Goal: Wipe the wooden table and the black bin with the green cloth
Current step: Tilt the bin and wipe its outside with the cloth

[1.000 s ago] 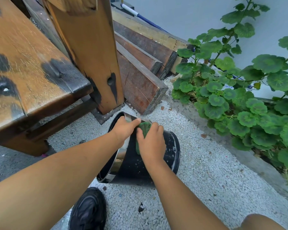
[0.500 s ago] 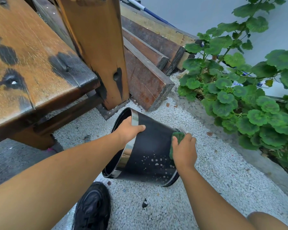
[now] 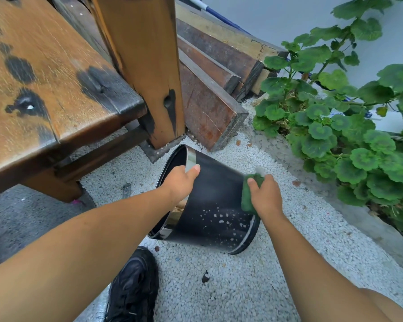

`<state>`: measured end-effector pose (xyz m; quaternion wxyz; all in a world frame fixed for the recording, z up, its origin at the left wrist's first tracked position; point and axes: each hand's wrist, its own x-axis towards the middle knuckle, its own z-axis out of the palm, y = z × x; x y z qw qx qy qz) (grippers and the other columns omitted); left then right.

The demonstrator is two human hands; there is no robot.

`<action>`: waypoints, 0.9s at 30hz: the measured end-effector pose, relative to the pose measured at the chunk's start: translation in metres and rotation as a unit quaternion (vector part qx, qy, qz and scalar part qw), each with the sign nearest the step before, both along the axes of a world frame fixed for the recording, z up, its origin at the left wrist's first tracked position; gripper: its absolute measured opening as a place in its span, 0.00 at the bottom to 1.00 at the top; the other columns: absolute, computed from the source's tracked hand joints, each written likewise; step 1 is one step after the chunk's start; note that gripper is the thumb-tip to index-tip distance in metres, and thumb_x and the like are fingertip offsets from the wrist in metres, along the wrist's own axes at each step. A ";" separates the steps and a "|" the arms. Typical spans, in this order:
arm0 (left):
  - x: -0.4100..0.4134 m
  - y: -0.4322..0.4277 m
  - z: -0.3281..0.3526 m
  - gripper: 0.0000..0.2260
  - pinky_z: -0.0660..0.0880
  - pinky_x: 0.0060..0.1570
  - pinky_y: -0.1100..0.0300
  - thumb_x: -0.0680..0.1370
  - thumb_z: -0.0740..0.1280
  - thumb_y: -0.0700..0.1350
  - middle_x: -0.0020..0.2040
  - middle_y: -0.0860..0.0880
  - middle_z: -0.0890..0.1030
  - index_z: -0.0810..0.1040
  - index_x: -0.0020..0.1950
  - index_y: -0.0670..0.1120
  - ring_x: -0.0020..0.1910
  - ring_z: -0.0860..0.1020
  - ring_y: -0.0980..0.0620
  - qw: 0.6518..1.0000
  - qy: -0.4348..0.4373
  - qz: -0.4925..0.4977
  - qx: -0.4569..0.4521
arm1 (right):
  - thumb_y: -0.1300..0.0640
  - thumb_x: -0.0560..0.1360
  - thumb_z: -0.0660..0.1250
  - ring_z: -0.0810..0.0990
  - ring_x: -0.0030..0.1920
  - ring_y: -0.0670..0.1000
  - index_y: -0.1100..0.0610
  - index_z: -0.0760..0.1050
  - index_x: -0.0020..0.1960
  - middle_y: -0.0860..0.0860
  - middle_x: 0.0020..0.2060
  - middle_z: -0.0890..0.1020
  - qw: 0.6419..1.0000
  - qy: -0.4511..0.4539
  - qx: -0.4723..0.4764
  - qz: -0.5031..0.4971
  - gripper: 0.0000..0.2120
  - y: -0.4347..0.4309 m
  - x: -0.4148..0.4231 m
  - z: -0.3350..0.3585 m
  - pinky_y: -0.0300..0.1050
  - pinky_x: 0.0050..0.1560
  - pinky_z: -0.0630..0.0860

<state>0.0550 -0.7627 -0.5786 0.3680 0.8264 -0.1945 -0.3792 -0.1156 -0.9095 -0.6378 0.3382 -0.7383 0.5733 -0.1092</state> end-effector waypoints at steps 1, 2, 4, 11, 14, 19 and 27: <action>-0.001 -0.001 0.001 0.18 0.64 0.39 0.56 0.84 0.56 0.56 0.37 0.51 0.66 0.66 0.42 0.43 0.38 0.67 0.51 1.000 -0.009 0.006 0.009 | 0.47 0.82 0.62 0.77 0.45 0.51 0.58 0.71 0.61 0.54 0.54 0.78 1.000 -0.022 0.009 0.009 0.16 0.006 0.006 0.008 0.43 0.36 0.70; -0.001 -0.004 0.002 0.19 0.63 0.36 0.56 0.84 0.56 0.55 0.35 0.51 0.65 0.65 0.39 0.43 0.34 0.65 0.52 1.000 -0.016 0.014 0.018 | 0.47 0.82 0.62 0.77 0.44 0.49 0.57 0.71 0.59 0.53 0.52 0.78 0.999 -0.045 0.015 0.019 0.14 0.014 0.013 0.017 0.41 0.34 0.68; 0.000 -0.010 0.002 0.20 0.61 0.32 0.57 0.84 0.55 0.54 0.33 0.49 0.64 0.64 0.37 0.44 0.31 0.63 0.52 0.999 -0.021 0.037 0.025 | 0.47 0.81 0.63 0.78 0.43 0.48 0.55 0.71 0.56 0.51 0.48 0.78 0.995 -0.093 0.023 0.041 0.12 0.032 0.026 0.033 0.41 0.33 0.68; -0.001 -0.034 -0.001 0.22 0.69 0.40 0.56 0.85 0.53 0.52 0.42 0.43 0.77 0.77 0.47 0.37 0.40 0.74 0.46 0.997 0.022 0.069 0.012 | 0.44 0.80 0.61 0.78 0.48 0.55 0.55 0.69 0.53 0.53 0.50 0.77 0.989 -0.114 0.038 0.088 0.13 0.085 0.062 0.054 0.54 0.48 0.77; -0.004 -0.038 -0.003 0.21 0.64 0.33 0.57 0.84 0.55 0.50 0.32 0.47 0.70 0.70 0.34 0.43 0.31 0.68 0.49 0.995 0.040 0.086 -0.005 | 0.43 0.81 0.59 0.78 0.49 0.56 0.55 0.68 0.57 0.52 0.53 0.75 0.996 -0.081 0.008 0.048 0.16 0.095 0.064 0.050 0.54 0.46 0.77; -0.008 -0.039 -0.002 0.20 0.61 0.32 0.57 0.84 0.56 0.49 0.30 0.48 0.66 0.65 0.32 0.45 0.29 0.64 0.50 0.993 0.041 0.110 -0.015 | 0.39 0.79 0.61 0.78 0.51 0.55 0.54 0.67 0.60 0.51 0.54 0.73 0.997 -0.039 -0.051 0.046 0.20 0.096 0.059 0.042 0.52 0.42 0.77; 0.004 -0.028 -0.002 0.17 0.62 0.32 0.59 0.84 0.54 0.50 0.35 0.48 0.69 0.67 0.38 0.45 0.32 0.66 0.52 0.992 0.035 0.118 0.022 | 0.37 0.79 0.61 0.79 0.50 0.56 0.56 0.67 0.62 0.52 0.54 0.73 0.997 0.016 -0.073 0.031 0.24 0.084 0.037 0.008 0.47 0.39 0.74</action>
